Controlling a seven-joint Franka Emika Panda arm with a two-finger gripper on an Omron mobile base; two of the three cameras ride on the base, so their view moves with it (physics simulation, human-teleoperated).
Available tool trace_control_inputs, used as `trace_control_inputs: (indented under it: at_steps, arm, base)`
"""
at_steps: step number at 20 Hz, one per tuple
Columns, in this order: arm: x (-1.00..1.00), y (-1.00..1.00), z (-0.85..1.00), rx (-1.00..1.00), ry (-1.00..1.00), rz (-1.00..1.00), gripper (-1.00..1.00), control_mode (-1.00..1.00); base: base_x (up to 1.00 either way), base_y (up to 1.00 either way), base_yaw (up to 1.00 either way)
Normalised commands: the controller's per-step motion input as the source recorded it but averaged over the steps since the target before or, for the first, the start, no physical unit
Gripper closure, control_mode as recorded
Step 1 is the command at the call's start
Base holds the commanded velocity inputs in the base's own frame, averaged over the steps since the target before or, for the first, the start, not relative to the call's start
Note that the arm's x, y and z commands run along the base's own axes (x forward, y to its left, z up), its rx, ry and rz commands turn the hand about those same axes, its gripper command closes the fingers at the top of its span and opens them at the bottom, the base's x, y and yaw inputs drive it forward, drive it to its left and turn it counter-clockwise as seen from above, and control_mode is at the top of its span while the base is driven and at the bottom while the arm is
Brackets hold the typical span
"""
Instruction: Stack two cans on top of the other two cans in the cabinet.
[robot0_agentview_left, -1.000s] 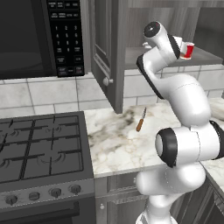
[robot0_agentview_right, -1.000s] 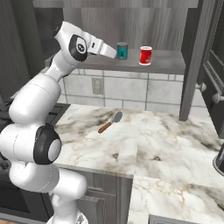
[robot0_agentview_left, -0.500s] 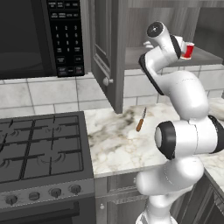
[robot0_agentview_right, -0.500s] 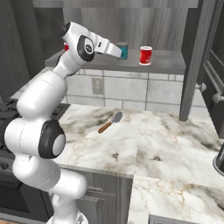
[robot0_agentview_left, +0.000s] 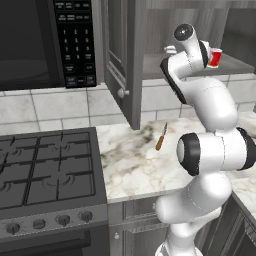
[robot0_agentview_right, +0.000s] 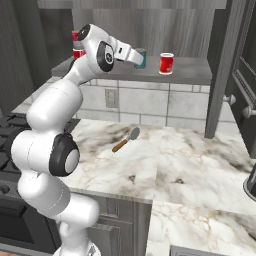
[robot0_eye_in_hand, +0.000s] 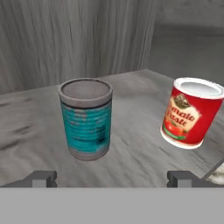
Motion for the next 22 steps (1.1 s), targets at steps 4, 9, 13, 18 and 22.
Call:
trace_control_inputs:
  at_steps: [4, 9, 13, 18, 22]
  arm:
    - [0.19, -0.06, -0.01, 0.04, 0.0, 0.08, -1.0, -1.0]
    - [0.15, -0.06, -0.01, 0.02, 0.0, 0.05, -1.0, -1.0]
    - [0.18, -0.04, -0.06, 0.04, -0.01, 0.04, -1.0, -1.0]
    - [0.19, -0.02, -0.06, 0.04, 0.0, 0.04, -1.0, -1.0]
    - [0.15, -0.02, -0.05, 0.04, 0.0, 0.04, -1.0, -1.0]
  base:
    - [0.0, 0.0, 0.0]
    - [0.0, 0.0, 0.0]
    - [0.0, 0.0, 0.0]
    - [0.0, 0.0, 0.0]
    - [0.0, 0.0, 0.0]
